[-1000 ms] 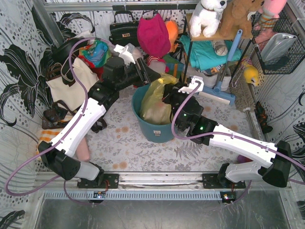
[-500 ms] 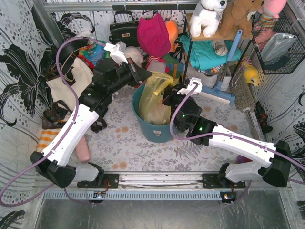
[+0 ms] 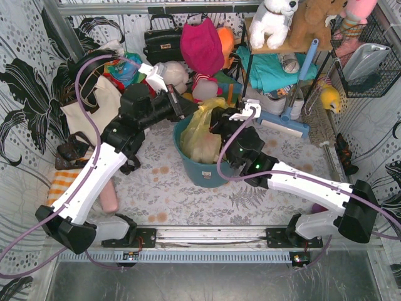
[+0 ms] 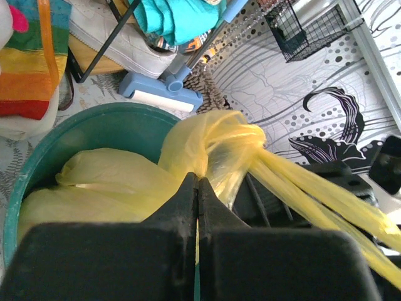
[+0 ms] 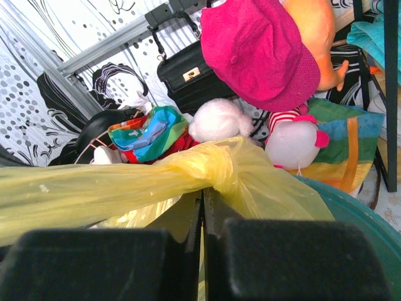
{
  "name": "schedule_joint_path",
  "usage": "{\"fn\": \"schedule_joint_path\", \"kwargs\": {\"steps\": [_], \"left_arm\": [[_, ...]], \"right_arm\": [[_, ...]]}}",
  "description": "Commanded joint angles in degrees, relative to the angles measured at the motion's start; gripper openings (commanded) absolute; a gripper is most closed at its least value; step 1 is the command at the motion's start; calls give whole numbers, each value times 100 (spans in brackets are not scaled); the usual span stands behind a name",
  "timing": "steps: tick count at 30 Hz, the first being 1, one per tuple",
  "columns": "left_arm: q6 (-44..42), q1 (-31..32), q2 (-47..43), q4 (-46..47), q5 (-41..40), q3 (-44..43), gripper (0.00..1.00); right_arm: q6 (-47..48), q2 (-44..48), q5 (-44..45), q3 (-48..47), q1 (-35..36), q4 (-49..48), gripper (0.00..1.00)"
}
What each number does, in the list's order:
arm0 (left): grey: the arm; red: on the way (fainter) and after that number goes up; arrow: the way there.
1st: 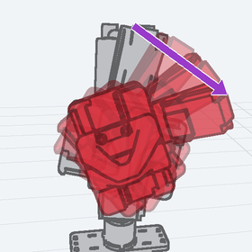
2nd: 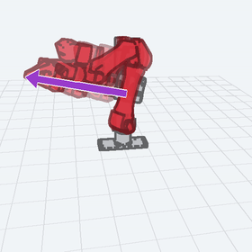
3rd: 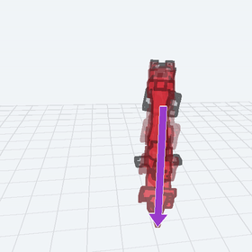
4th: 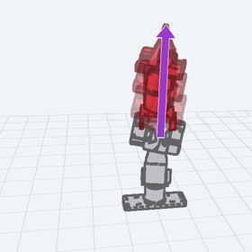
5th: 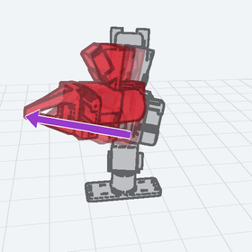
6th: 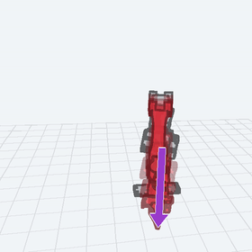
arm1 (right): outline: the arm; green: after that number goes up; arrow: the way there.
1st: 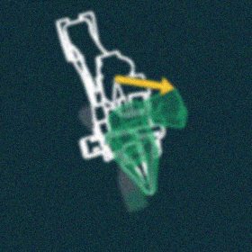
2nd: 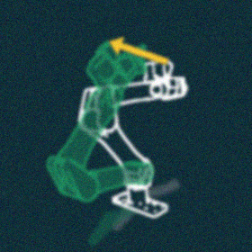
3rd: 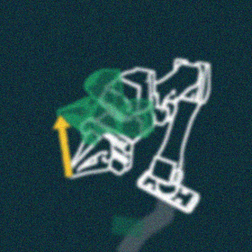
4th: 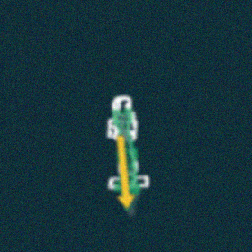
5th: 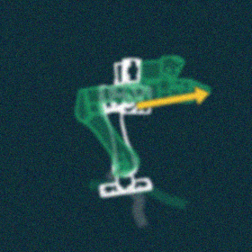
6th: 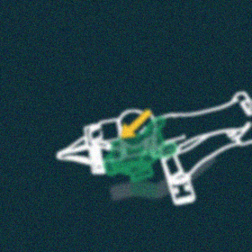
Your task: Tie the trash bag
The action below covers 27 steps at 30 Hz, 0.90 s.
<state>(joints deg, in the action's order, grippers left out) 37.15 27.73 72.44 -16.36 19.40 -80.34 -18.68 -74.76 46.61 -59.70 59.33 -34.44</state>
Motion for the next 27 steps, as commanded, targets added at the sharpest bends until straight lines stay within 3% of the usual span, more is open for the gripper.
{"fn": "schedule_joint_path", "kwargs": {"steps": [1,9,17,24,27], "left_arm": [[-123,34,-310,218,351,121,0],[-60,40,-478,430,987,431,0],[18,48,-476,591,1335,747,0],[-49,49,-493,585,1397,827,0],[-50,49,-548,586,1253,835,0]], "right_arm": [[355,-136,-331,78,-114,-909,0],[843,-179,-712,391,-249,-2097,0],[1300,-179,-1663,799,-280,-3520,0],[1283,-185,-2833,1162,-352,-4205,0],[909,-179,-3374,1174,-493,-4013,0]]}}
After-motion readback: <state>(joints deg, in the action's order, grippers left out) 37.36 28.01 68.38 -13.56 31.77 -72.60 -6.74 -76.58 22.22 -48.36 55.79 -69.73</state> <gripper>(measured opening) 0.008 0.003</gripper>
